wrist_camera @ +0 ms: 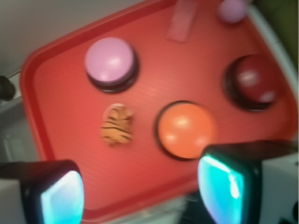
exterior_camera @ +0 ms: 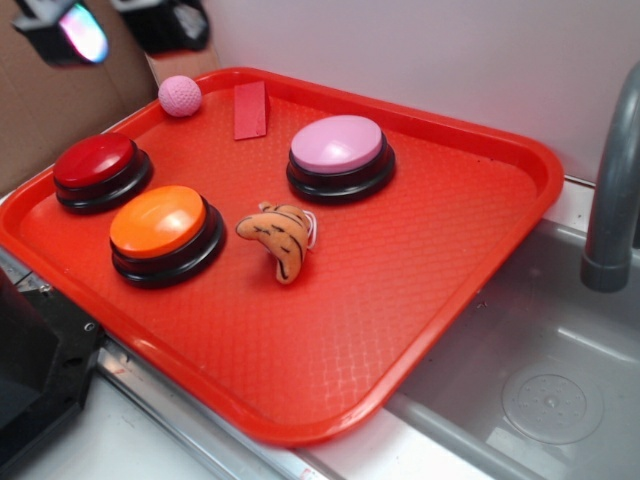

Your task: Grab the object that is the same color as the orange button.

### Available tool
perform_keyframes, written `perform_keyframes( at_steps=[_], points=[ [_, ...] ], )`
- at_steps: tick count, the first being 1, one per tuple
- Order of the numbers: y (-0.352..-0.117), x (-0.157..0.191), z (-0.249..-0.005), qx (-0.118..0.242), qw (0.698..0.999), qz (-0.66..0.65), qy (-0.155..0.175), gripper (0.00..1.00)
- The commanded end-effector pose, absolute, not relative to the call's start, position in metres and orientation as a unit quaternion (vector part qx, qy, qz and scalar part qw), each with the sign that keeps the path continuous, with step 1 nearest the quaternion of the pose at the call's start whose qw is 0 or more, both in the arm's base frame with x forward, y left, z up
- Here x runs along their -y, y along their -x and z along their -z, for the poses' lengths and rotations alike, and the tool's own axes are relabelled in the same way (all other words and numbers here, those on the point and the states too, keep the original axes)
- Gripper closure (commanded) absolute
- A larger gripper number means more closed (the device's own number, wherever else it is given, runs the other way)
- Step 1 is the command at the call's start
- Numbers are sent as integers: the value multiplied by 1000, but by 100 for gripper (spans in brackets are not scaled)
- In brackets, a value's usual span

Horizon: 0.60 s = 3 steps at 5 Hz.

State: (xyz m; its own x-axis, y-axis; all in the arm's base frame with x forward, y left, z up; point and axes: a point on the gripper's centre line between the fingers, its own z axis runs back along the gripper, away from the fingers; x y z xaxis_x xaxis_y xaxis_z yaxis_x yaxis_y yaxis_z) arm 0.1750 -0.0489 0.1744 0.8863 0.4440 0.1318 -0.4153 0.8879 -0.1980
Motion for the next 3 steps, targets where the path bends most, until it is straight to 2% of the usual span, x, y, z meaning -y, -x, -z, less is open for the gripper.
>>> perform_keyframes(
  at_steps=[1,3],
  points=[
    [-214,75,-111,149,949,-270,72,0],
    [-222,87,-71,132,959,-246,47,0]
  ],
)
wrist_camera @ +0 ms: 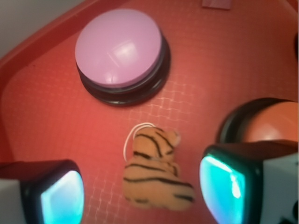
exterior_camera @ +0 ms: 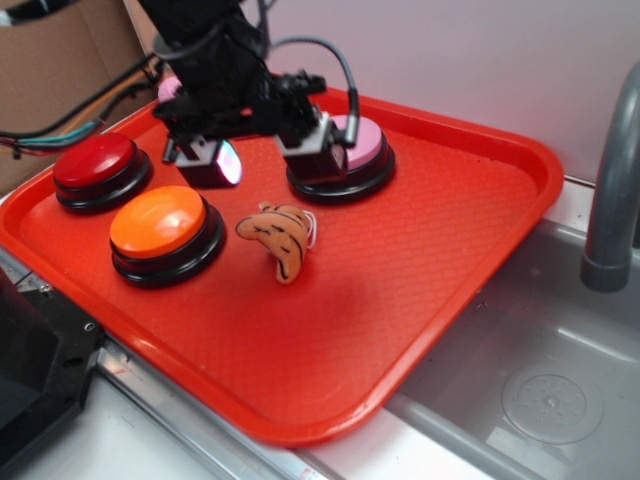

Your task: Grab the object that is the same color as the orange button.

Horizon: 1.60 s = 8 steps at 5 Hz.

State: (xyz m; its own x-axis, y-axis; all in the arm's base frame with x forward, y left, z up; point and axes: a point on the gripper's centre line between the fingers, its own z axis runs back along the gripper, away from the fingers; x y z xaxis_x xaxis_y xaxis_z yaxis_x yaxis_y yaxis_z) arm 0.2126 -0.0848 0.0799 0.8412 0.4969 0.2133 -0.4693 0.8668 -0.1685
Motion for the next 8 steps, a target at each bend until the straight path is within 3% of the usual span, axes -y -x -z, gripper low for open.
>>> perform_keyframes(
  at_steps=[1,3,4,5,6,7,8],
  points=[
    [-223,91,-58,127,963,-237,34,0],
    [-223,93,-38,112,966,-231,8,0],
    [-222,95,-36,116,967,-229,5,100],
    [-222,92,-46,120,970,-210,13,100],
    [-225,84,-75,99,985,-137,24,100],
    [-230,69,-120,73,994,-68,33,100],
    [-223,54,-168,82,994,-40,63,100]
  ],
)
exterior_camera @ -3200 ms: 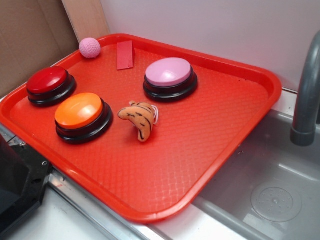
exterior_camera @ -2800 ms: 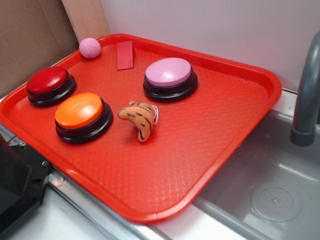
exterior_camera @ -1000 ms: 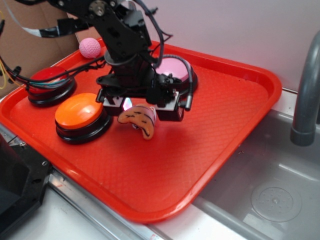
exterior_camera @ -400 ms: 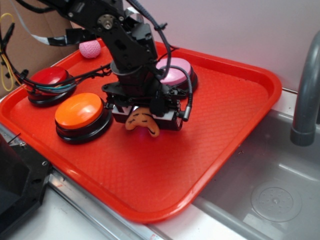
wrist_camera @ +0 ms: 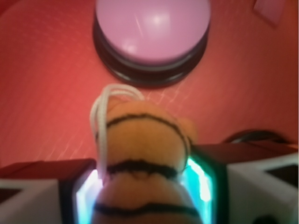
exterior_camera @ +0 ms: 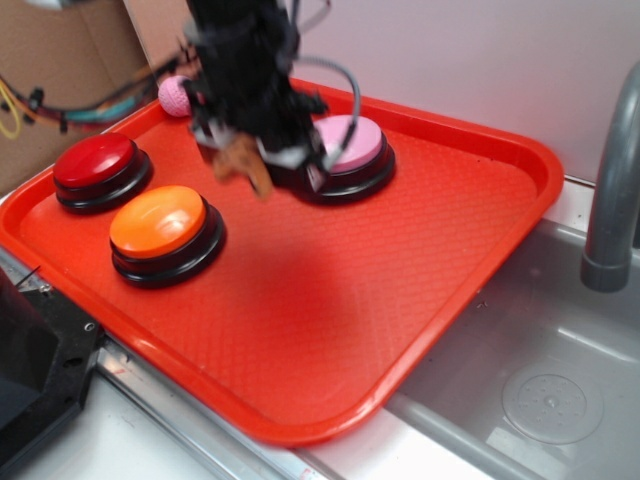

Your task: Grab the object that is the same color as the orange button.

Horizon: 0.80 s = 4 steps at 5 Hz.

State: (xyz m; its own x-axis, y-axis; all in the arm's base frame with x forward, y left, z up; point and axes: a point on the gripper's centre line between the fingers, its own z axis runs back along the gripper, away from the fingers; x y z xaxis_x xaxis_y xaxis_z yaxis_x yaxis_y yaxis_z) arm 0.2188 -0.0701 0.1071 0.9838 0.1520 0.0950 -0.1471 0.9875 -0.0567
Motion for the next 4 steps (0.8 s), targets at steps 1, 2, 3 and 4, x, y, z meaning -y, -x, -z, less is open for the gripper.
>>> perform_keyframes(
  at_steps=[1,2,3,4],
  points=[
    [-215,29,-201,114,987,-81,79,100],
    [-212,8,-217,132,979,-129,90,100],
    [-212,-6,-212,135,968,-179,111,100],
    [-212,-9,-208,121,970,-202,66,100]
  ],
)
